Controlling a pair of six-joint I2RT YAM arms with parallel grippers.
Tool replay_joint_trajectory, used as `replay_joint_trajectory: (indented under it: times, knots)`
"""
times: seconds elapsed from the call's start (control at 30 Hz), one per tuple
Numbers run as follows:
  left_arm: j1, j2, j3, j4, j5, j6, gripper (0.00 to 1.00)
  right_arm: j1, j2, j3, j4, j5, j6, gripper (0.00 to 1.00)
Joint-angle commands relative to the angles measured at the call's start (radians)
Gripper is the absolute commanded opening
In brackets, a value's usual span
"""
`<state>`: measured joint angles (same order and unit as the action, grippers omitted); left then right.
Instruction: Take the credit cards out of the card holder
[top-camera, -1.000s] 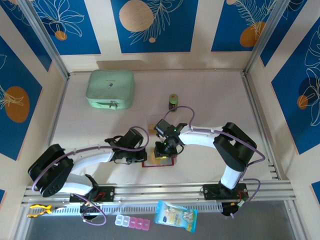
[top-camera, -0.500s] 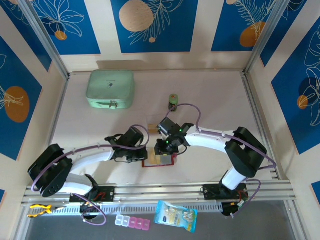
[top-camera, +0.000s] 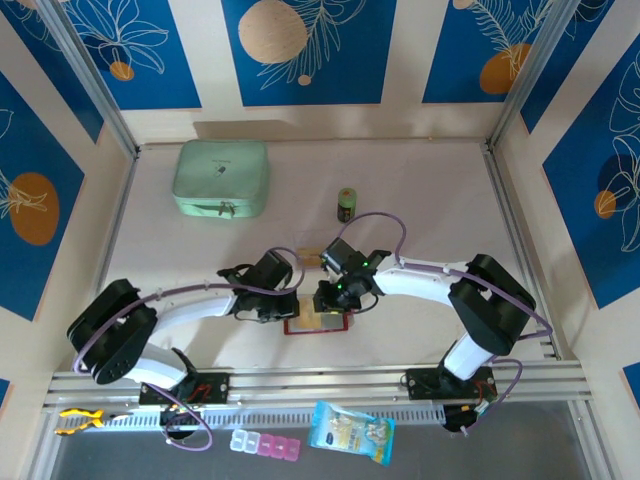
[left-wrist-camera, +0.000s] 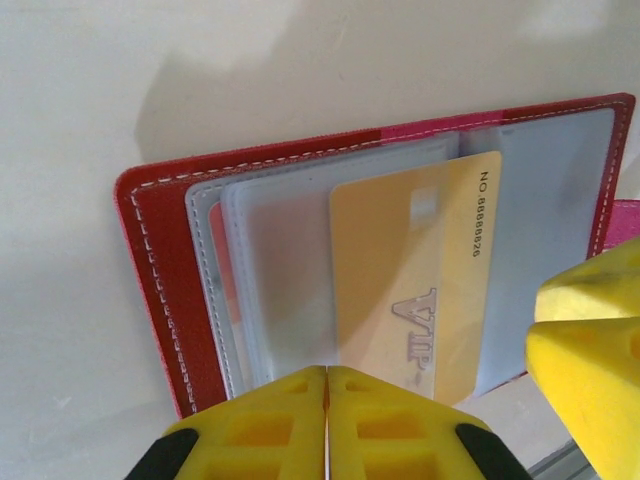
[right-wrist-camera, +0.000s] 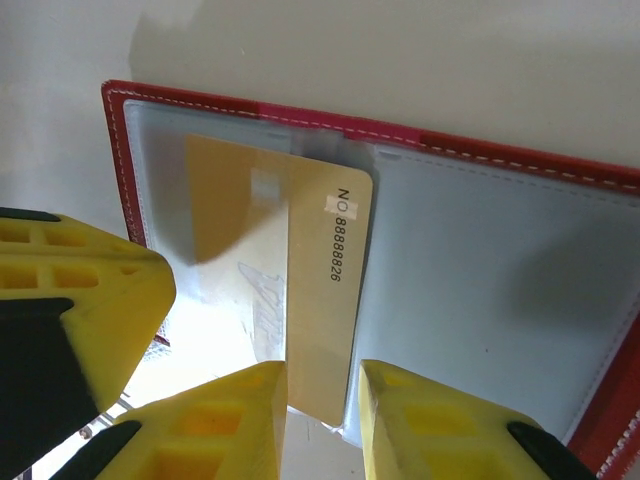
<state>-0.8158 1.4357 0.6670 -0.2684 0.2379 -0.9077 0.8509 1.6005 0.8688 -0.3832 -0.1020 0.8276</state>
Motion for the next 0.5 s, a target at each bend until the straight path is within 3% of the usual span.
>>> replay_joint_trajectory:
  times: [0.0, 0.47]
  knots:
    - [-0.008, 0.02, 0.028, 0.014, 0.024, 0.02, 0.08, -0.006, -0.006, -0.017, 0.011, -0.03, 0.018, 0.26]
    - [-0.01, 0.047, 0.043, 0.008, 0.028, 0.029, 0.08, -0.013, 0.028, -0.028, 0.038, -0.039, 0.018, 0.26]
